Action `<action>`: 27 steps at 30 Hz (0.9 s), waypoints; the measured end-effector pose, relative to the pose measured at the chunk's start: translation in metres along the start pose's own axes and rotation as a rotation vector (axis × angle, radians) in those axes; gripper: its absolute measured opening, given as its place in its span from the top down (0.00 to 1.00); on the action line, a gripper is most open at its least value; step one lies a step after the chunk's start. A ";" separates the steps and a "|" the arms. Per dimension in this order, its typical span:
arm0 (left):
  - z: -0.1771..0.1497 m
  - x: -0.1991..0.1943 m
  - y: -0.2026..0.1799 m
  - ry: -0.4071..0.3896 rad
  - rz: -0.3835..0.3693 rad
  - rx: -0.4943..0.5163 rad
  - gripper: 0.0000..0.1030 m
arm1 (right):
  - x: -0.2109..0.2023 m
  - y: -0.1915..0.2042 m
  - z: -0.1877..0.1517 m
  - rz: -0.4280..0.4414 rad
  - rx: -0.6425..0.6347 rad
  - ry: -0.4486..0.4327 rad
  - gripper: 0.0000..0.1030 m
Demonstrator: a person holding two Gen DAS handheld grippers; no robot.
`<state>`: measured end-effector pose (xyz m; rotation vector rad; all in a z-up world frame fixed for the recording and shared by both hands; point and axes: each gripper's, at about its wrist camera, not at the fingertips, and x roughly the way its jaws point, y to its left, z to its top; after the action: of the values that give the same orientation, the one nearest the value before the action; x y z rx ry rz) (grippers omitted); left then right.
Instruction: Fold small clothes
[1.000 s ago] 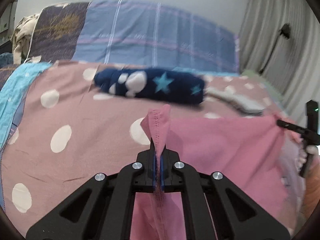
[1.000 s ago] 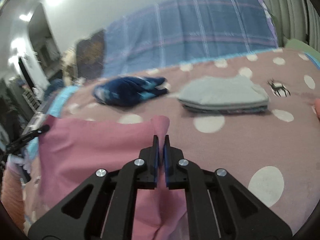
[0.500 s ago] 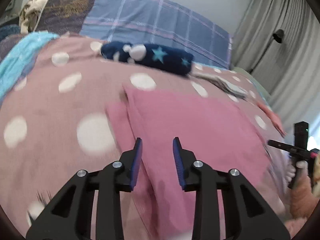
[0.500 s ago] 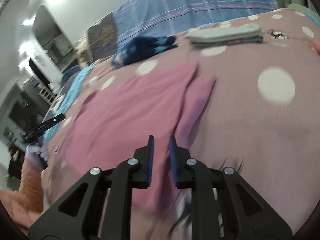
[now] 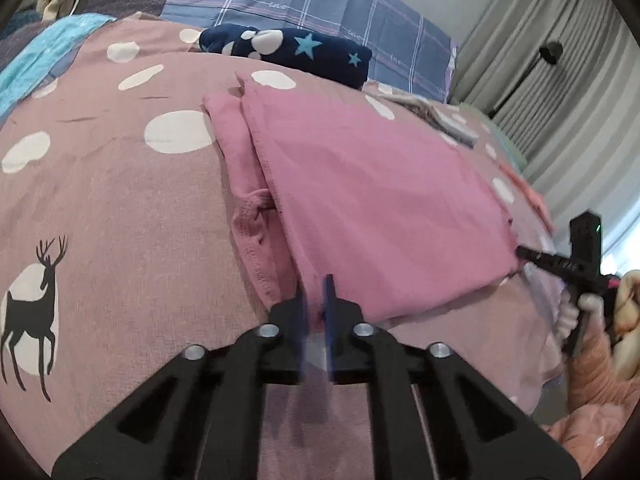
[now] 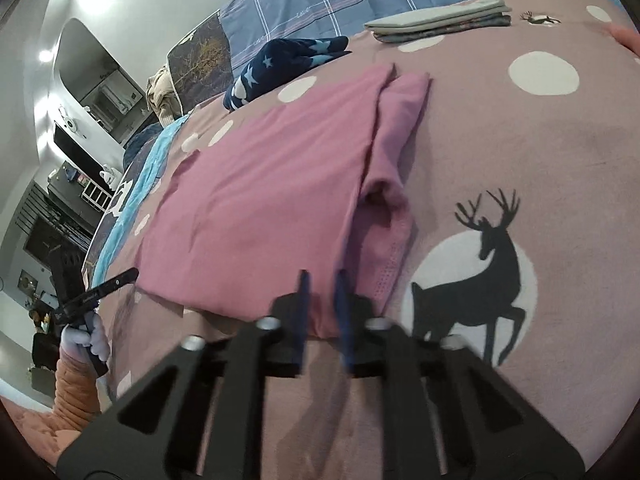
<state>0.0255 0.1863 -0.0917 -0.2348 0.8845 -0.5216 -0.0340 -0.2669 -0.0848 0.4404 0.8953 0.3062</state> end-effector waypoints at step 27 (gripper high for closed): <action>0.006 -0.023 -0.078 -0.064 -0.043 0.178 0.86 | -0.019 -0.015 -0.040 -0.002 0.008 0.010 0.93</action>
<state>-0.0083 0.1323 -0.0409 -0.1086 0.7671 -0.6262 -0.0763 -0.2782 -0.1014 0.4455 0.9066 0.3029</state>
